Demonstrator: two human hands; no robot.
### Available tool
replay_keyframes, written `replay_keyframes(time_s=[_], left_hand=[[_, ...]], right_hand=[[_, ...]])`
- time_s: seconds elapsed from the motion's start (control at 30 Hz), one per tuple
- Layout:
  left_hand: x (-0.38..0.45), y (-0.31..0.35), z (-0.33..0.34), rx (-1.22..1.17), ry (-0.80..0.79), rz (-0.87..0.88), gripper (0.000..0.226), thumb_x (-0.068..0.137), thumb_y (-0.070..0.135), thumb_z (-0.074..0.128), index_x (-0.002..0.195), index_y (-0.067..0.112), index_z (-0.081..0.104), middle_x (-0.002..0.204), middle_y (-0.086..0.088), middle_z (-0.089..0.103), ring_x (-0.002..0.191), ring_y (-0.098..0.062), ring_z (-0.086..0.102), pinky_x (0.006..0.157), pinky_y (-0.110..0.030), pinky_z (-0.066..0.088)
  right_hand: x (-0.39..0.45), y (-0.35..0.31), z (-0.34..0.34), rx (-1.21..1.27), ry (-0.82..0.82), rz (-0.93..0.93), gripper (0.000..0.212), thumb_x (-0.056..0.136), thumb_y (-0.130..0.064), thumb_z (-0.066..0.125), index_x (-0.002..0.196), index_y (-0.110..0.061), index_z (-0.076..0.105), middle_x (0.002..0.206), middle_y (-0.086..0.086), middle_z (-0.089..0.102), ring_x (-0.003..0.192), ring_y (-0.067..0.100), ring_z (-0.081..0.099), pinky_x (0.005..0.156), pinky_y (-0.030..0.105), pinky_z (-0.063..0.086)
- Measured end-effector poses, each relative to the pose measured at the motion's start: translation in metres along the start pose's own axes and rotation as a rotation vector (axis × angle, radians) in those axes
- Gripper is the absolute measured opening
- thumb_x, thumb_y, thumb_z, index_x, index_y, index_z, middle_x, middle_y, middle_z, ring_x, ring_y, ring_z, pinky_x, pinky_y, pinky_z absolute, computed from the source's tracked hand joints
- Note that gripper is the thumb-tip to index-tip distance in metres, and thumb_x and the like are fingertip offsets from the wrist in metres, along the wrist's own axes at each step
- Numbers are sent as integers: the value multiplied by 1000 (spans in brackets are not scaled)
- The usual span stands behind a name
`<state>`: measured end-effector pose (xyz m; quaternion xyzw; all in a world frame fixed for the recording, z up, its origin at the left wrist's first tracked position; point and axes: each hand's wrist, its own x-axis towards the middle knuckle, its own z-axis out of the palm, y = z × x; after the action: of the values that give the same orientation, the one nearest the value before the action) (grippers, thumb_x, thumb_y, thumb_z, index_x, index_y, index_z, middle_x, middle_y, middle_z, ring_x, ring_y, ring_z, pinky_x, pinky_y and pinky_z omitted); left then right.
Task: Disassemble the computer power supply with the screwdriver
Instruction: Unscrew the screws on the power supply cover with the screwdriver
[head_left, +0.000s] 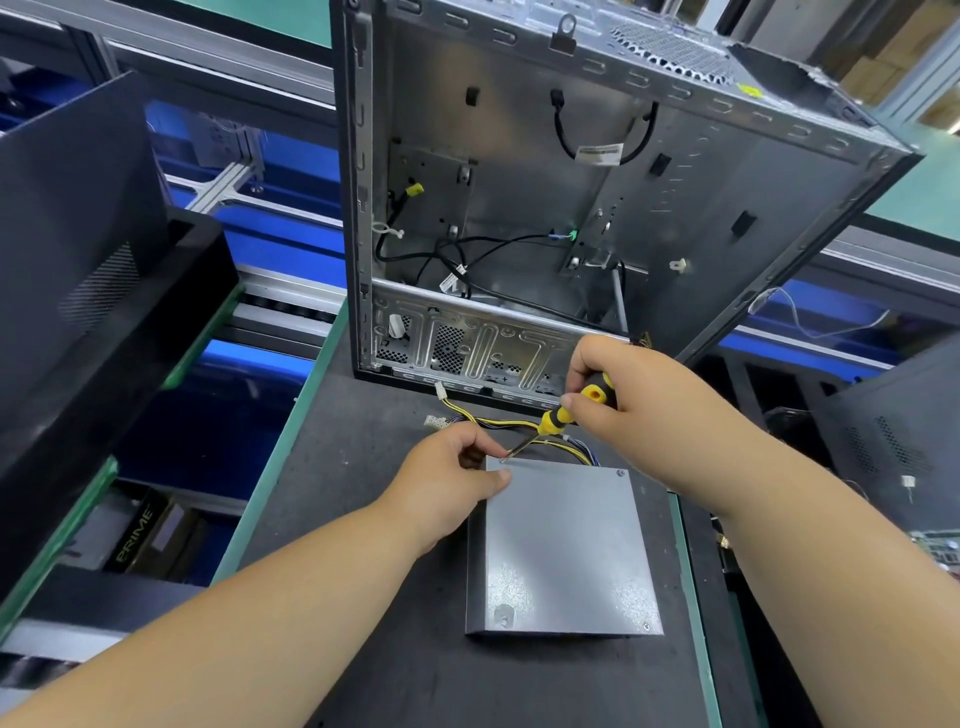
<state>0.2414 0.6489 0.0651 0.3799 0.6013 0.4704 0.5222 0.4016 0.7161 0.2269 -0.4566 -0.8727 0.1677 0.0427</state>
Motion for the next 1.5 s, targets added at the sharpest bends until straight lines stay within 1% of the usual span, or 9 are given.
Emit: replay_keyframes(time_s=[0.17,0.33,0.57,0.83,1.07,1.13,1.23,1.37,1.5], left_hand=[[0,0,1,-28,-2,3,23,80,9,79,80,28,67,68,12,55,57,4,53,56,-11,43],[0,1,2,8,21,8,22,80,13,79,81,30,66,72,9,54,64,-3,52,57,-10,42],[0,1,3,4,37,-7,23,79,12,80,81,30,65,76,6,57,69,-8,54,62,-17,43],[-1,2,3,15,40,-23,22,80,16,80,83,33,66,87,-1,63,80,-13,59,71,-25,50],[0,1,4,-14,41,-28,22,79,11,79,81,30,67,83,1,63,76,-10,59,70,-23,50],[0,1,4,-25,39,-25,22,79,10,79,80,29,67,79,4,63,70,-4,59,65,-18,48],[0,1,3,-13,32,-31,22,79,12,79,81,31,67,84,0,65,74,-7,61,67,-20,50],[1,1,3,19,42,-30,23,79,14,80,81,33,67,85,0,65,77,-11,61,70,-23,51],[0,1,3,31,37,-27,21,80,14,79,82,31,66,82,1,61,74,-10,57,66,-21,49]], right_hand=[[6,-15,-4,-42,-68,-60,13,94,-28,58,88,-31,48,79,-11,56,70,6,50,58,29,37],[16,-32,0,-229,-1,-48,34,95,-58,46,86,-25,41,66,-6,51,61,11,47,50,31,29],[26,-41,4,-121,-77,-105,17,98,-30,55,89,-24,41,71,-5,54,62,10,47,51,31,29],[32,-28,-16,-145,-270,-98,22,94,-26,62,80,-32,45,85,-12,60,75,4,52,63,29,39],[30,-26,-29,-183,-381,-113,19,93,-21,63,85,-33,51,83,-15,57,71,0,50,58,19,33],[28,-26,-28,-202,-330,-100,14,92,-38,62,94,-31,50,85,-11,58,72,1,51,60,24,37],[27,-26,-18,-411,-163,-50,39,96,-60,38,96,-21,42,74,-6,52,65,10,49,56,33,38],[31,-28,-10,-312,-117,-32,28,99,-43,49,84,-22,38,72,-4,50,62,10,44,51,30,31],[25,-28,-13,-69,-31,-22,22,89,-39,67,77,-30,51,74,-9,57,70,9,52,61,29,42]])
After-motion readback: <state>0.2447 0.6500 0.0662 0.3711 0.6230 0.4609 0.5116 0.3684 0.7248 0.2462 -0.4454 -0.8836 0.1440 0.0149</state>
